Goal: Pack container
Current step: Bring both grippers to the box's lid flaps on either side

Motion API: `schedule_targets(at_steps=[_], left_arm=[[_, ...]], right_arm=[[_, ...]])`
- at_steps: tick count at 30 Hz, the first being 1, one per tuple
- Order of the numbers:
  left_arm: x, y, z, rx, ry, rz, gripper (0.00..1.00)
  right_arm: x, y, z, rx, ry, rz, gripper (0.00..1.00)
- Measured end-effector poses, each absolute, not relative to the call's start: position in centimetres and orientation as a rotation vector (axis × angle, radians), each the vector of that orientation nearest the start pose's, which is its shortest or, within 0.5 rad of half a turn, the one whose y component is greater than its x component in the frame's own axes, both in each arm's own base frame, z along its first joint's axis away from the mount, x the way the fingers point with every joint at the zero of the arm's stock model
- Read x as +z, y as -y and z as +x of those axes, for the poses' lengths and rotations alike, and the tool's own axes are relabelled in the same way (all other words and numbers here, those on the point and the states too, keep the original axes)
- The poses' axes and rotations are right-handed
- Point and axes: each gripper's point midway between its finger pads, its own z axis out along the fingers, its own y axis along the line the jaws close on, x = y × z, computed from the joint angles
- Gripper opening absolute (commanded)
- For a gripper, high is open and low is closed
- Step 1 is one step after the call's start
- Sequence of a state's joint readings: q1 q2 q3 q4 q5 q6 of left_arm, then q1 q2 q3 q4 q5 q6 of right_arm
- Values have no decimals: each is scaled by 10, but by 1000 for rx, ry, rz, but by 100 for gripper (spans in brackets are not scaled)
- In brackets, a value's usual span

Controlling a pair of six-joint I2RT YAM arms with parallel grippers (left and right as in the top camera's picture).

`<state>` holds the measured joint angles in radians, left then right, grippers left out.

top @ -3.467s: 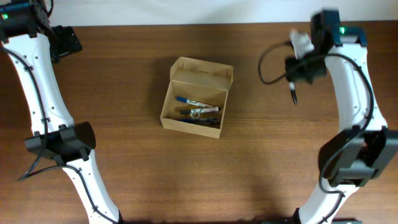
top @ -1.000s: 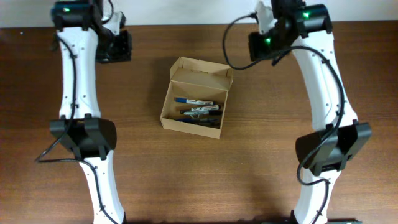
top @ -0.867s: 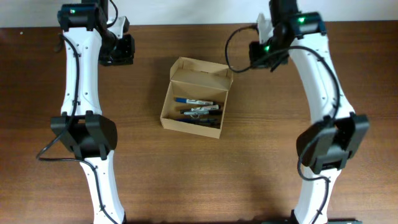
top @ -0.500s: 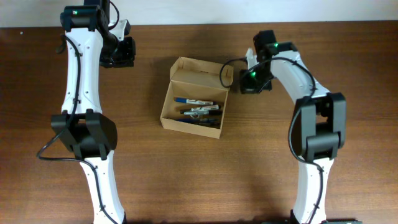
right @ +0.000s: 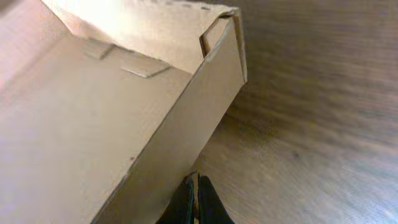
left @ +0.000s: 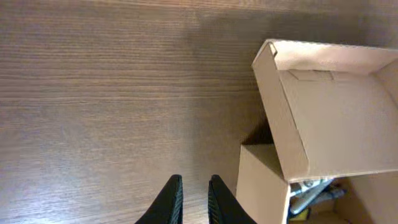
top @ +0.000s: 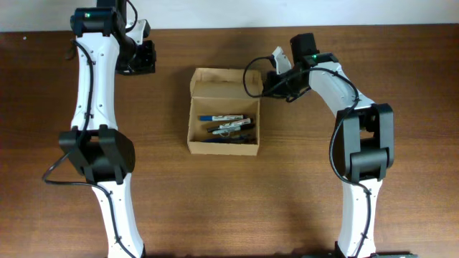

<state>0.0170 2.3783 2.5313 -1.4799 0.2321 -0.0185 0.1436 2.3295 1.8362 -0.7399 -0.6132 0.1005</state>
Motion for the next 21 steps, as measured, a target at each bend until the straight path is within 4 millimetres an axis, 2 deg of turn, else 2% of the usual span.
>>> schedule_targets(at_steps=[2,3,4,8,12,18,21], left_arm=[[149,32,502,-352,-2894,-12,14],[138,36,501,-389,-2909,-13,5],[124,42,500,-451,-2923,-14,2],[88,61,494,-698,-2932,-31,2],[78,75,492,-887,-2892,-47,2],[85,89,495,-1056,-2832,-71,2],[75,98,497,-1158,-2818,-83,1]], right_arm=[[42,-175,499,944,-2717,-218,4],[44,-176,499,959,-2712,-220,4],[44,-177,499,969,-2710,-222,4],[45,-178,499,978,-2705,-225,4],[45,-179,498,983,-2706,-226,4],[45,-184,496,990,-2708,-238,4],[45,-188,494,992,-2710,-250,4]])
